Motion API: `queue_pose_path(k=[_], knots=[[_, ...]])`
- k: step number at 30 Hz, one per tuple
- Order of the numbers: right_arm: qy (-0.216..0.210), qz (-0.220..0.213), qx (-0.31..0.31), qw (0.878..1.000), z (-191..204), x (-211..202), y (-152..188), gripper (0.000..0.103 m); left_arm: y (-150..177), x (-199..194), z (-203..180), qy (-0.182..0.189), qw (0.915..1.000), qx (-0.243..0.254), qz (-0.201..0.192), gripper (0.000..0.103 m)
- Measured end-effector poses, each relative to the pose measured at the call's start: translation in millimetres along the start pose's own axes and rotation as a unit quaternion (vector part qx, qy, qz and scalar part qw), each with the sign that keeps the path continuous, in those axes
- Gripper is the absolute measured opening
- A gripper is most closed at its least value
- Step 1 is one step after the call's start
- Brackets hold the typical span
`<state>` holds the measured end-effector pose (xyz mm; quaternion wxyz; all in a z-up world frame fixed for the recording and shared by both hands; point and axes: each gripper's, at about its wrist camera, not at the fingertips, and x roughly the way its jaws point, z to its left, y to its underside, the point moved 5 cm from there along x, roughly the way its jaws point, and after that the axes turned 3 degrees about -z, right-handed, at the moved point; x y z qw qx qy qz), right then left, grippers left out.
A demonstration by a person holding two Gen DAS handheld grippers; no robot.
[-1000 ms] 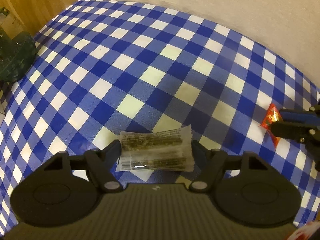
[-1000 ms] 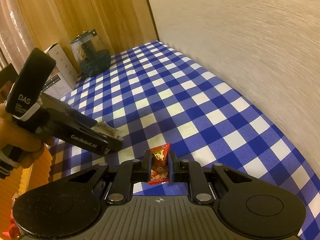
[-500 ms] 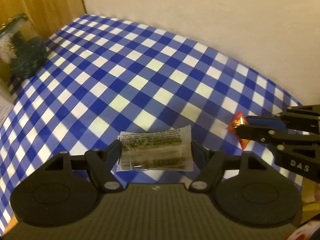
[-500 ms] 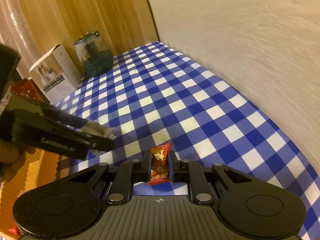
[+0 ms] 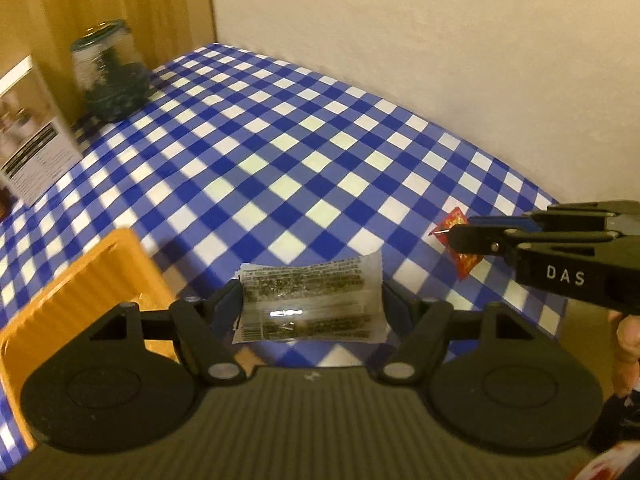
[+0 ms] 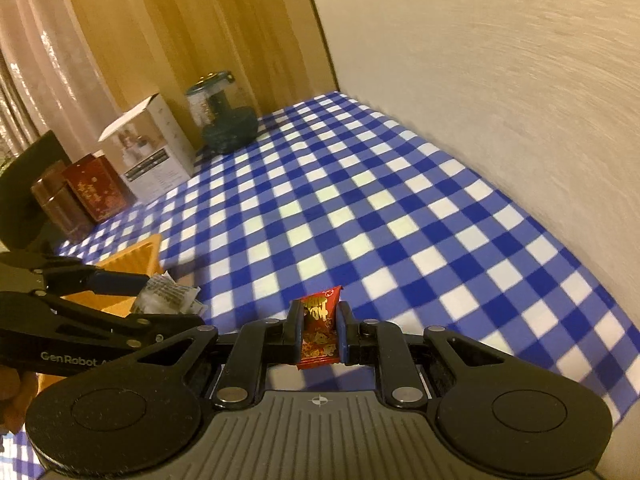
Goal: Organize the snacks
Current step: 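Carry the jerky packet and red-orange candy over the orange tray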
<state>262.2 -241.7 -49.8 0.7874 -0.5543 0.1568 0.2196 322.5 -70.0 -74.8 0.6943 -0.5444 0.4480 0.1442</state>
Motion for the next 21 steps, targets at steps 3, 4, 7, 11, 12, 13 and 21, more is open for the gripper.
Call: queue_pose_path(k=[3,4,7,11,12,13,21], knots=[[-0.005,0.002,-0.003,1.0,11.9,-12.3,8.0,0.017,12.8,-19.4,-0.9,-0.007,0.9999,-0.009,-0.009,0.072],[-0.007,0.003,-0.004,1.0,15.3,-15.8,10.4,0.017,16.3,-24.5,-0.9,-0.009,0.9999,-0.01,-0.011,0.072],[-0.01,0.004,-0.004,1.0,24.6,-25.1,15.7,0.017,26.0,-40.6,-2.6,-0.018,0.9997,-0.011,-0.015,0.072],[-0.014,0.001,-0.011,1.0,36.0,-39.9,19.8,0.017,34.7,-62.3,-4.6,-0.024,0.9991,-0.023,-0.027,0.072],[-0.015,0.0,-0.012,1.0,39.0,-44.1,20.6,0.017,36.7,-68.0,-5.2,-0.026,0.9988,-0.027,-0.031,0.072],[-0.016,-0.001,-0.014,1.0,41.7,-48.0,21.3,0.017,38.8,-73.1,-5.8,-0.026,0.9985,-0.032,-0.035,0.072],[-0.027,-0.004,-0.039,0.999,66.2,-74.3,28.9,0.017,60.4,-105.6,-7.9,-0.044,0.9964,-0.054,-0.048,0.072]])
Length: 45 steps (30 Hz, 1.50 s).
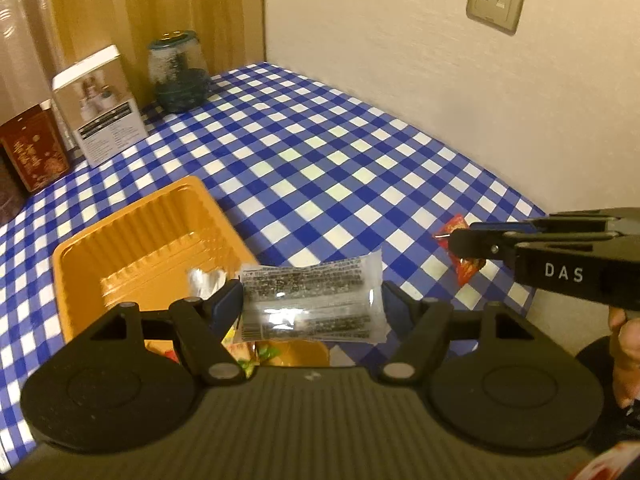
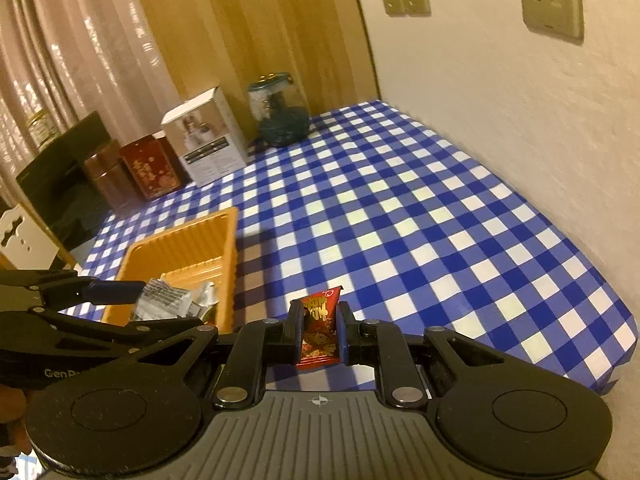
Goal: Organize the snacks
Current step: 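Carry the jerky packet and red-orange candy over the orange tray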
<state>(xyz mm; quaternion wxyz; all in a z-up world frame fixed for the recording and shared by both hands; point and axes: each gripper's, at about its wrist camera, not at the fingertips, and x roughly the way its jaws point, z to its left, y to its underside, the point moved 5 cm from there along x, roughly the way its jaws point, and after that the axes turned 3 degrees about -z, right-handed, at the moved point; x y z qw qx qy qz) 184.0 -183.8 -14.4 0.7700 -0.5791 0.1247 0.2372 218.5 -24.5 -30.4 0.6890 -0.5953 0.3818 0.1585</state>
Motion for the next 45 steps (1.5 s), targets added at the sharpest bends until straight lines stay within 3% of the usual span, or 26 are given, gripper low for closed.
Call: queue_pose_path(k=[26,45], knots=[[-0.057,0.024,-0.077,0.995,90.0,4.4,24.2,0.017,57.6,-66.8,69.2,-0.064,0.9956,-0.067,-0.011,0.072],[-0.082,0.043,-0.098,0.991,125.6,51.9,21.5,0.017,59.5,-53.7,116.6,-0.081,0.9941,-0.073,-0.001,0.073]])
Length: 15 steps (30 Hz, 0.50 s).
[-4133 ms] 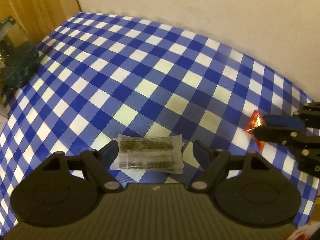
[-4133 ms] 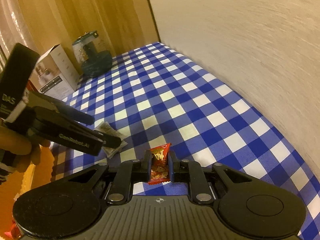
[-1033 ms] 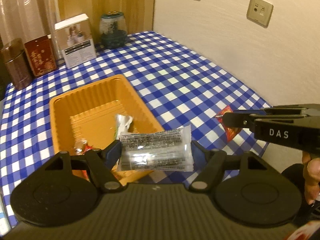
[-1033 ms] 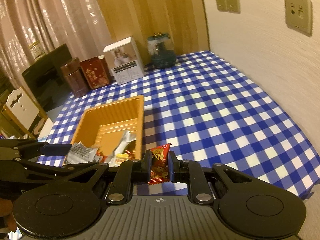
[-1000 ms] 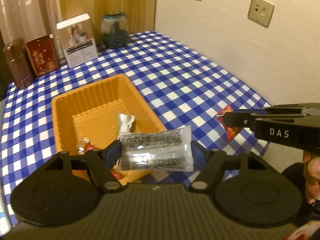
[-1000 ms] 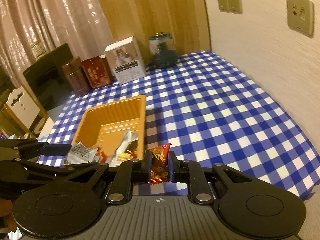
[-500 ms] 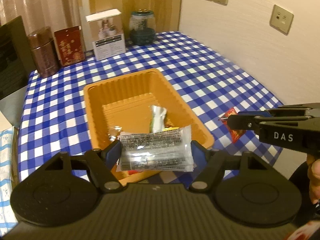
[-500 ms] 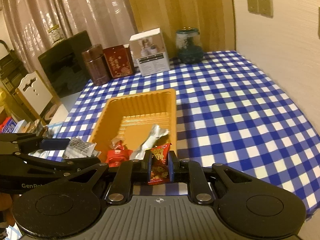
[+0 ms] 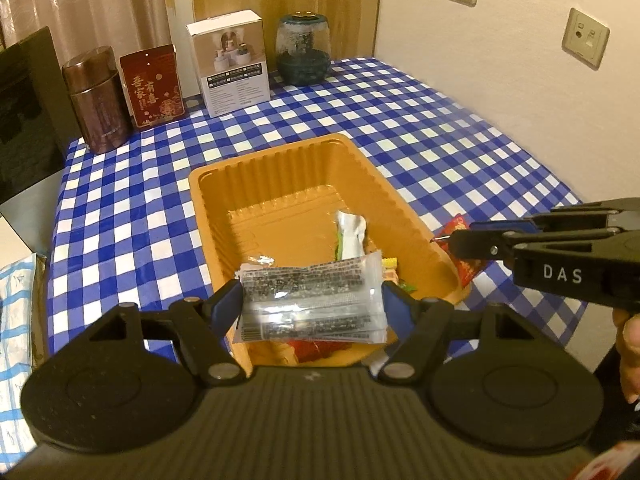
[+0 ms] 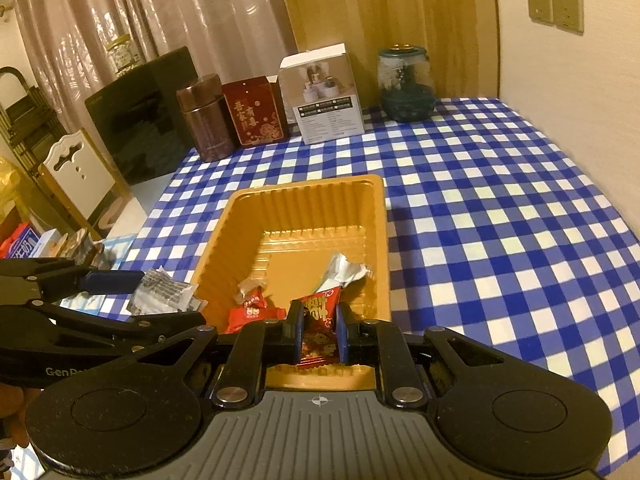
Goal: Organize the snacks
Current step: 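Carry the jerky packet and red-orange candy over the orange tray, then open both tools to drop the jerky packet and candy into the tray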
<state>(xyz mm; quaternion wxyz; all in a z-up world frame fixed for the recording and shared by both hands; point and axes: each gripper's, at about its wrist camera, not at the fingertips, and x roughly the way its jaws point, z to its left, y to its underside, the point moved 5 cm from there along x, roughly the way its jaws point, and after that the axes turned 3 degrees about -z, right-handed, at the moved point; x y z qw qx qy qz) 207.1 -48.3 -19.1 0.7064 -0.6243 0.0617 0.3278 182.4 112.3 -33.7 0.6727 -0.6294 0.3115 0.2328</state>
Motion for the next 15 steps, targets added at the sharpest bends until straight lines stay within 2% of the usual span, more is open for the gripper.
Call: queue_pose_path(k=[15], knots=[[-0.005,0.006,-0.012,1.0,4.6,35.6,-15.8,0.017,-14.9,26.9,15.4,-0.009,0.9999,0.002,0.004,0.073]])
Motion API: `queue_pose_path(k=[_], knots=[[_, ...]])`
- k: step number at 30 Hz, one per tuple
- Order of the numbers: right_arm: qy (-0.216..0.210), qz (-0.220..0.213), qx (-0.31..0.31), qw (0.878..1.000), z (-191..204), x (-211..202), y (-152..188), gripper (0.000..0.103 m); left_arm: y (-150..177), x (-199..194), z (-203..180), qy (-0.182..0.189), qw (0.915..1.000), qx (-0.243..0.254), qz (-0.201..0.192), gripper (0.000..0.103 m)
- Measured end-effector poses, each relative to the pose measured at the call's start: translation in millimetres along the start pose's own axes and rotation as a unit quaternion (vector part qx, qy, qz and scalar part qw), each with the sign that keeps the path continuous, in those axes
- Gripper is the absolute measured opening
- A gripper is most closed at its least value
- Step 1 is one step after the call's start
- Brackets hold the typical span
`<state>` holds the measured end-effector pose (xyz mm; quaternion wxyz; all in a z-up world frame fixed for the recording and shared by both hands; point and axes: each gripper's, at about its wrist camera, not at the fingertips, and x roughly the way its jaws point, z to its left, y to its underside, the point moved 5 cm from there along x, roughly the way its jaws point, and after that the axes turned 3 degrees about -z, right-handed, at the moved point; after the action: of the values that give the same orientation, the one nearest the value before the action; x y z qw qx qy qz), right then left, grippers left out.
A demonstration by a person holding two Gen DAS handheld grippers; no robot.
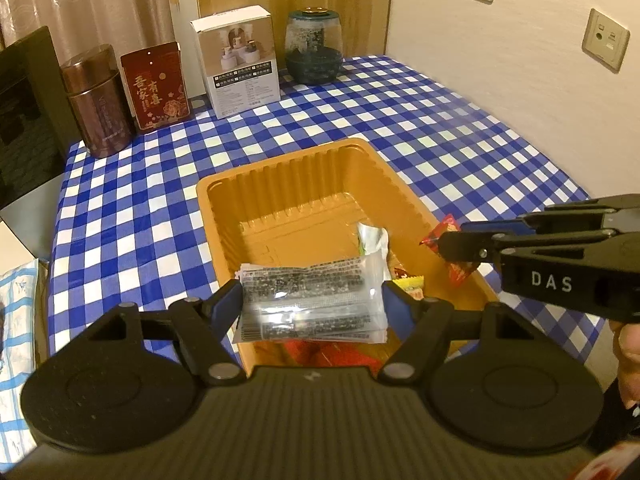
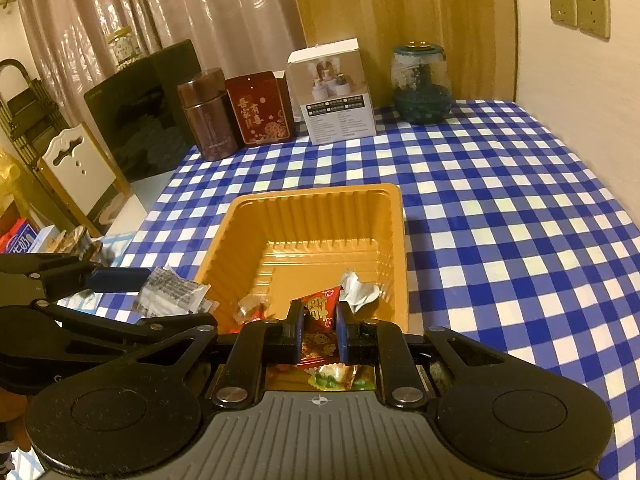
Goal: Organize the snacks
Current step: 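Open both tools to drop the jerky packet and candy into the tray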
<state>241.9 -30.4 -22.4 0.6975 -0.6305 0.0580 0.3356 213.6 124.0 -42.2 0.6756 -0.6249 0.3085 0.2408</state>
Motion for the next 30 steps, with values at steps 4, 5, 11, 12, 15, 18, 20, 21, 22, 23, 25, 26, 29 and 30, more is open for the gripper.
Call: queue_pose_path(k=[4,5,11,12,15,18,20,21,22,23,25,26,29,30], knots=[[-0.002,0.003,-0.003,1.0,-1.1,9.2,-3.8,0.017,-5.5,7.2,3.5,0.0,1.0,-0.001,-0.001,0.073],[-0.002,0.003,-0.003,1.0,-1.5,11.3,-5.0,0.017,-7.0,9.6,4.3,0.0,1.0,0.001,0.0,0.073],[-0.005,0.006,-0.004,1.0,-4.5,24.6,-12.5,0.017,-15.5,23.3,9.4,0.001,0.9999,0.011,0.003,0.073],[-0.006,0.006,-0.005,1.0,-4.8,27.0,-14.1,0.017,-17.2,25.8,10.4,0.001,0.9999,0.014,0.003,0.073],[-0.007,0.006,-0.01,1.0,-6.0,34.7,-20.0,0.017,-22.6,34.2,13.1,0.004,0.9997,0.022,0.004,0.073],[-0.008,0.006,-0.012,1.0,-8.3,43.1,-25.6,0.017,-28.7,42.3,17.0,0.013,0.9996,0.024,0.004,0.074],[-0.007,0.007,-0.011,1.0,-10.3,49.0,-28.9,0.017,-32.7,48.4,19.3,0.015,0.9995,0.026,0.006,0.074],[-0.007,0.008,-0.009,1.0,-11.3,51.8,-29.9,0.017,-34.7,51.4,20.2,0.015,0.9994,0.029,0.007,0.074],[-0.008,0.009,-0.007,1.0,-12.8,54.9,-31.3,0.017,-35.9,53.5,20.6,0.014,0.9994,0.031,0.007,0.074],[-0.008,0.01,-0.006,1.0,-14.0,57.4,-32.5,0.017,-37.5,56.7,21.4,0.014,0.9993,0.035,0.008,0.074],[-0.008,0.012,-0.004,1.0,-16.3,62.3,-34.1,0.017,-39.1,62.6,22.4,0.013,0.999,0.04,0.011,0.074],[-0.009,0.013,-0.003,1.0,-17.1,64.6,-34.7,0.017,-39.6,65.5,22.7,0.014,0.9989,0.042,0.012,0.074],[-0.008,0.015,0.001,1.0,-20.4,70.2,-35.0,0.017,-40.6,73.6,22.9,0.017,0.9986,0.047,0.013,0.077],[-0.008,0.016,0.004,1.0,-21.5,71.5,-34.9,0.017,-40.2,75.1,22.8,0.015,0.9985,0.052,0.011,0.082]])
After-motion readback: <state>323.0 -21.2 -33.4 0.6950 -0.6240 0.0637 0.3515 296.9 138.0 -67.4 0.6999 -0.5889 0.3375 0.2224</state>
